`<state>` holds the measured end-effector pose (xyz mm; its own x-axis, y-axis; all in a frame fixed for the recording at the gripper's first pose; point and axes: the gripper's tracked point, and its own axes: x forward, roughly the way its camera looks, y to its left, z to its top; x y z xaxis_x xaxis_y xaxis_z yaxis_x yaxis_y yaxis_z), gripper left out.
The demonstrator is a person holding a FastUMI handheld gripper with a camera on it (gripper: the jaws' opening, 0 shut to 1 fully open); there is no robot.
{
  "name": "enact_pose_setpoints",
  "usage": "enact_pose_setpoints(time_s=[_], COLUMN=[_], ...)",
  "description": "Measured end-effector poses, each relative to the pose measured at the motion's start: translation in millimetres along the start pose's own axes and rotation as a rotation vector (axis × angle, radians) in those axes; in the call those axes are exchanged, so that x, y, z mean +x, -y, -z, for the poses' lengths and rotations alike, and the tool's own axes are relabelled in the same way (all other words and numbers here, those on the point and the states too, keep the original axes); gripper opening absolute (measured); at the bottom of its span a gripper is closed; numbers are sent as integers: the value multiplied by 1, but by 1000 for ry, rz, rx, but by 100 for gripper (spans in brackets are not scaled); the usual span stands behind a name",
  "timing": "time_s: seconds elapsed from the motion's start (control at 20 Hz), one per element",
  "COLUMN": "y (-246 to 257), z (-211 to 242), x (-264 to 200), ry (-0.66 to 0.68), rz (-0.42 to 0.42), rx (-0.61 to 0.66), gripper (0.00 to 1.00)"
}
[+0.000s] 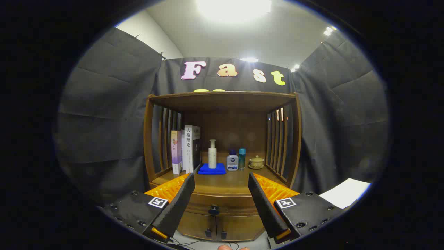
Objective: Pull open the drawer, take out the items inside it, and place them on the countertop above the cabinet.
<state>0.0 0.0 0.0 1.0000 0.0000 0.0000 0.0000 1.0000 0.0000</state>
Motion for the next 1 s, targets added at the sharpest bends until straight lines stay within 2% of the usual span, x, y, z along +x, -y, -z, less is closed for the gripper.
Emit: enact_pose_setpoints(time_s=[0.1, 0.2, 0.45, 0.65, 1.0], y=[1, 12, 10, 4, 0], z=[11, 17, 13, 28, 53], x=[-1, 3, 3, 9, 25], ry=[-18, -34, -6, -32, -62], rz=[-17, 12, 37, 19, 36], rx=[35, 44, 28, 18, -22], gripper=[98, 97, 97, 97, 97])
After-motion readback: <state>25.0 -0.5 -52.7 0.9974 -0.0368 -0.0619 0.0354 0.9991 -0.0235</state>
